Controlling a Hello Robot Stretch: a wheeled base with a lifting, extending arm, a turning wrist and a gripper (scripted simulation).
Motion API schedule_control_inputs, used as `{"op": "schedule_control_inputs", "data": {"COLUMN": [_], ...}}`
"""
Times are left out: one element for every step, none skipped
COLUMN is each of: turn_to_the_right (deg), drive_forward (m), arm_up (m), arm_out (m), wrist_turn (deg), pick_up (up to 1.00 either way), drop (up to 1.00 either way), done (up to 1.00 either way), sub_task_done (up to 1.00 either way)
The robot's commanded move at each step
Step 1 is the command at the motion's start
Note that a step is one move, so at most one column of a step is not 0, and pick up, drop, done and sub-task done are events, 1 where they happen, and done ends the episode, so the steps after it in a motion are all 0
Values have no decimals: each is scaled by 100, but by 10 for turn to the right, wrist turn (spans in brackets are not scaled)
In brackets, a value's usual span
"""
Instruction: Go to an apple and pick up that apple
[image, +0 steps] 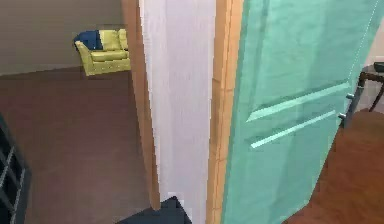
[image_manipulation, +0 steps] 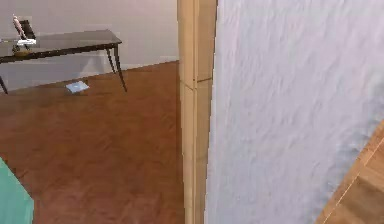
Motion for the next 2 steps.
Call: {"op": "schedule_control_inputs", "data": {"turn_to_the_right": [-300,0], "drive_forward": [0,100], "arm_up": [0,0], "arm_out": [0,0], "wrist_turn": [0,0], "pick_up": [0,0], "drop": [0,0], "done": [0,0], "sub_task_done": [0,0]}}
